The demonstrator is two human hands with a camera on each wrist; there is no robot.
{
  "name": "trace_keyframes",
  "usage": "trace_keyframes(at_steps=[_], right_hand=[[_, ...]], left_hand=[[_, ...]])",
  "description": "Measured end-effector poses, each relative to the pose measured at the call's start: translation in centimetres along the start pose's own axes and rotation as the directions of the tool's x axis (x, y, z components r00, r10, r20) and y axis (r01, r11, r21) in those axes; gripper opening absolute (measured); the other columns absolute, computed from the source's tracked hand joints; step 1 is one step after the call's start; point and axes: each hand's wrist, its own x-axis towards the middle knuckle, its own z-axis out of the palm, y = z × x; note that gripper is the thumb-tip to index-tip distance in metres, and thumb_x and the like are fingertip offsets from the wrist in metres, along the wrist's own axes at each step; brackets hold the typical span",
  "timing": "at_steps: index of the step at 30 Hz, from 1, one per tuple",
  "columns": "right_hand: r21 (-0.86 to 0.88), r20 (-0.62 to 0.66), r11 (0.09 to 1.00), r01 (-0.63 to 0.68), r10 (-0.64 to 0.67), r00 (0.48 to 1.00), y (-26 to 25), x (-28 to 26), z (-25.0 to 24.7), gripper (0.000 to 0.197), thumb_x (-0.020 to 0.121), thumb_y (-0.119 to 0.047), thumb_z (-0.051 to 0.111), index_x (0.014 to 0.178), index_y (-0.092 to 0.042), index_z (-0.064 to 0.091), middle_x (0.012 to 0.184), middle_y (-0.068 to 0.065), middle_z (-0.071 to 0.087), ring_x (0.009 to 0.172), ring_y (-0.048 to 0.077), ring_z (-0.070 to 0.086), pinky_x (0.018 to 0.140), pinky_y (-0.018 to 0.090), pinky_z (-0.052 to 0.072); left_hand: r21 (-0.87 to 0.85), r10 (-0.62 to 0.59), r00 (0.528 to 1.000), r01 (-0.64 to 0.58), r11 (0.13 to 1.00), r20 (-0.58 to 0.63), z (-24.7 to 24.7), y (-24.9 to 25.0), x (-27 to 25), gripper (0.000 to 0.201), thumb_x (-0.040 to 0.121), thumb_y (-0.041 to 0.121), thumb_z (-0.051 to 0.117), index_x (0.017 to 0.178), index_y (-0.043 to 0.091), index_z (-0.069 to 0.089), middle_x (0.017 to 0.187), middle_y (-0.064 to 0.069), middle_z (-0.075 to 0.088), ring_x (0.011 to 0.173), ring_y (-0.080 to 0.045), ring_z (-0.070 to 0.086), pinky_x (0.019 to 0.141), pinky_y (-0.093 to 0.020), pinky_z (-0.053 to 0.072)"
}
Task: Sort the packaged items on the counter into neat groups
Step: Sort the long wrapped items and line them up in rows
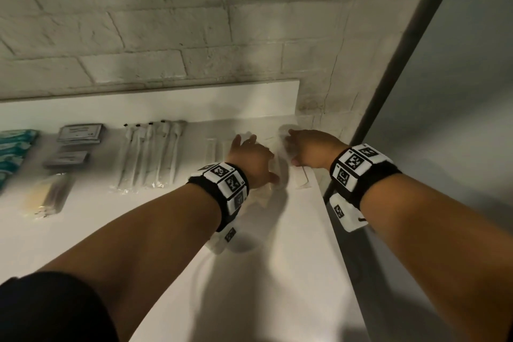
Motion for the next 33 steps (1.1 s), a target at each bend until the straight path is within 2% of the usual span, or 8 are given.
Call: trace_keyframes(at_steps=[4, 9, 13, 17, 22, 26, 28, 33], right_hand=[[0.038, 0.024, 0.999, 0.003, -0.003, 1.000, 0.4, -1.2, 0.9, 0.059, 0.080, -0.029, 0.071, 0.134, -0.014, 0.051, 0.127, 0.008, 0.060, 0.113, 0.027, 0.058, 0.089, 0.030, 0.047], [0.091, 0.024, 0.996, -0.012, 0.010, 1.000, 0.4, -1.9, 1.6, 0.062, 0.080, -0.031, 0.072, 0.136, -0.015, 0.050, 0.132, 0.006, 0.059, 0.119, 0.026, 0.055, 0.096, 0.031, 0.046], [0.100, 0.022, 0.995, -0.013, 0.011, 1.000, 0.3, -2.3, 1.5, 0.057, 0.080, -0.031, 0.073, 0.131, -0.016, 0.052, 0.126, 0.006, 0.062, 0.114, 0.026, 0.058, 0.089, 0.029, 0.045], [0.114, 0.036, 0.993, -0.022, 0.018, 0.999, 0.2, -2.6, 1.6, 0.063, 0.079, -0.029, 0.074, 0.135, -0.014, 0.050, 0.130, 0.007, 0.060, 0.118, 0.026, 0.057, 0.098, 0.037, 0.046], [0.109, 0.048, 0.994, -0.020, 0.015, 0.999, 0.1, -3.0, 1.5, 0.064, 0.081, -0.030, 0.072, 0.138, -0.015, 0.049, 0.136, 0.005, 0.056, 0.122, 0.025, 0.054, 0.101, 0.038, 0.044], [0.059, 0.021, 0.998, 0.037, -0.038, 0.999, -0.3, -3.3, 1.1, 0.064, 0.087, -0.035, 0.064, 0.145, -0.022, 0.040, 0.153, -0.005, 0.035, 0.135, 0.021, 0.042, 0.108, 0.032, 0.036], [0.013, 0.016, 0.997, 0.079, -0.079, 0.997, -1.0, -3.3, 1.2, 0.063, 0.090, -0.036, 0.060, 0.147, -0.024, 0.036, 0.156, -0.008, 0.029, 0.138, 0.021, 0.038, 0.108, 0.032, 0.034], [-0.088, 0.039, 0.988, 0.131, -0.128, 0.991, -3.1, -2.9, 1.7, 0.056, 0.090, -0.032, 0.058, 0.142, -0.018, 0.043, 0.147, 0.003, 0.045, 0.127, 0.027, 0.049, 0.101, 0.035, 0.043]], left_hand=[[-0.017, 0.007, 1.000, -0.007, 1.000, 0.014, 0.3, 0.2, 0.0, 0.072, 0.079, 0.064, 0.057, 0.142, 0.032, 0.042, 0.153, 0.008, 0.035, 0.149, -0.020, 0.008, 0.117, -0.047, -0.004], [-0.047, -0.013, 1.000, 0.013, 0.999, 0.005, 0.5, 0.5, 0.0, 0.072, 0.079, 0.063, 0.059, 0.141, 0.031, 0.043, 0.153, 0.006, 0.035, 0.148, -0.019, 0.012, 0.117, -0.046, -0.003], [-0.089, -0.008, 1.000, 0.006, 0.996, -0.023, 0.5, 0.7, 0.1, 0.070, 0.075, 0.059, 0.064, 0.138, 0.033, 0.047, 0.148, 0.005, 0.043, 0.142, -0.016, 0.027, 0.118, -0.046, 0.002], [-0.102, -0.007, 1.000, 0.005, 0.995, -0.013, 0.5, 1.0, -0.1, 0.063, 0.078, 0.054, 0.064, 0.136, 0.032, 0.050, 0.146, 0.005, 0.045, 0.138, -0.015, 0.035, 0.118, -0.044, 0.005], [-0.106, 0.012, 1.000, -0.013, 0.994, -0.009, 0.5, 1.0, -0.1, 0.066, 0.079, 0.055, 0.063, 0.139, 0.032, 0.046, 0.149, 0.006, 0.042, 0.140, -0.015, 0.031, 0.118, -0.045, 0.005], [-0.144, -0.033, 0.994, 0.018, 0.989, -0.103, -0.3, -0.7, -1.1, 0.066, 0.087, 0.052, 0.055, 0.146, 0.029, 0.035, 0.156, 0.005, 0.029, 0.146, -0.014, 0.021, 0.118, -0.046, 0.002], [-0.101, -0.058, 0.995, 0.050, 0.994, -0.080, -0.5, -2.0, -1.6, 0.066, 0.089, 0.052, 0.052, 0.148, 0.029, 0.031, 0.158, 0.005, 0.026, 0.147, -0.015, 0.016, 0.118, -0.048, 0.000], [-0.008, -0.037, 0.999, 0.038, 0.999, 0.028, 0.3, -2.3, -2.7, 0.066, 0.088, 0.054, 0.053, 0.146, 0.027, 0.035, 0.153, 0.006, 0.036, 0.145, -0.017, 0.021, 0.117, -0.051, 0.000]])
